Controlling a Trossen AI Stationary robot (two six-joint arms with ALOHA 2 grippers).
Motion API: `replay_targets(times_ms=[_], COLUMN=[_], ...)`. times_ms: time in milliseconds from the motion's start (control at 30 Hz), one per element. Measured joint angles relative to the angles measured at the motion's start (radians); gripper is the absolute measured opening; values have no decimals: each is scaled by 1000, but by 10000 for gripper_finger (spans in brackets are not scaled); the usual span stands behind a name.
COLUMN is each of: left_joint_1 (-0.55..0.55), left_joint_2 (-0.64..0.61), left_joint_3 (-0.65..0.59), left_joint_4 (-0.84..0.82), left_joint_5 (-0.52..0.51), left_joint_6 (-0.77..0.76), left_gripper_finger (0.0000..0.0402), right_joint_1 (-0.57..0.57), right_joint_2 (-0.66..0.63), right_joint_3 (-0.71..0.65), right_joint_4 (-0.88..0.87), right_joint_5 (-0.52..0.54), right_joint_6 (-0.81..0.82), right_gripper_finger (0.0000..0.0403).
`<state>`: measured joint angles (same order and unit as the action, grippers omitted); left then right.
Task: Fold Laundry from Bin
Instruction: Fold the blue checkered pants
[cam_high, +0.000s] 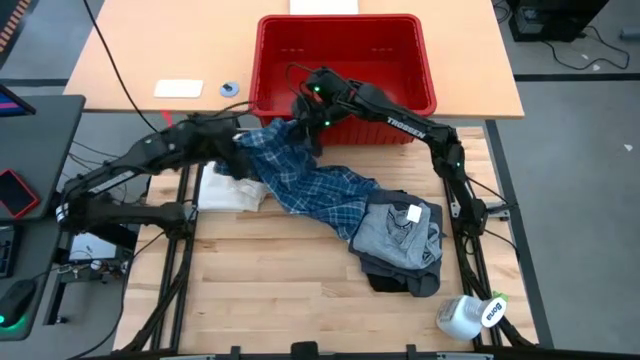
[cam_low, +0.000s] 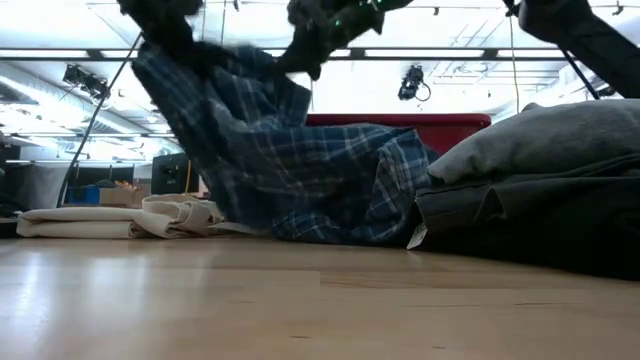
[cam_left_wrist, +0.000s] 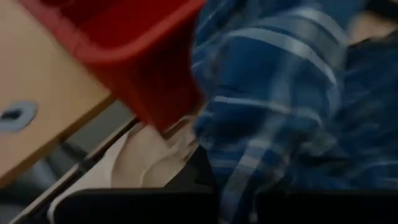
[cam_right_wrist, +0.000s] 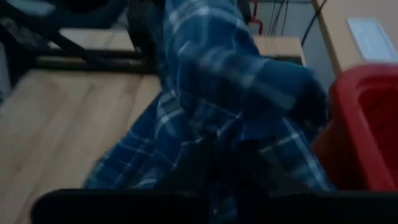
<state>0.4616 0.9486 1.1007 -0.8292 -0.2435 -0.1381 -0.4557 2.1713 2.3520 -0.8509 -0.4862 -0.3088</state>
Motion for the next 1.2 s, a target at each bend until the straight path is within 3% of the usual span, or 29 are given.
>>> replay_targets(times_ms=[133, 267, 367, 467, 600, 733, 967, 1067, 1200], left_joint_1=[-34, -81, -126, -175, -249, -345, -518, -583, -621], left_joint_2=[-91, -137, -167, -179, -173, -149, -144, -143, -143], left_joint_3=[0, 0, 0, 1, 1, -8, -159, -224, -235], left_joint_4=[30, 2, -33, -86, -204, -330, -354, -379, -384], left_joint_5=[157, 192, 223, 310, 380, 380, 376, 302, 117], left_joint_6=[52, -26, -123, -246, -416, -516, -667, -703, -700], left_gripper_finger=[7, 8, 8, 8, 8, 8, 8, 8, 18], right_joint_1=[-9, -17, -12, 1, 46, 103, 131, 123, 119], right_joint_2=[-45, -99, -155, -184, -181, -187, -196, -238, -285], right_joint_3=[1, 1, 1, 3, -49, -214, -494, -590, -694], right_joint_4=[-8, -113, -298, -524, -717, -690, -538, -451, -329], right_joint_5=[-49, -106, -83, -53, -28, -20, -7, 8, 29], right_joint_6=[60, 123, 121, 74, 3, -32, 9, 44, 61], right_gripper_finger=[120, 211, 266, 293, 291, 274, 240, 230, 224])
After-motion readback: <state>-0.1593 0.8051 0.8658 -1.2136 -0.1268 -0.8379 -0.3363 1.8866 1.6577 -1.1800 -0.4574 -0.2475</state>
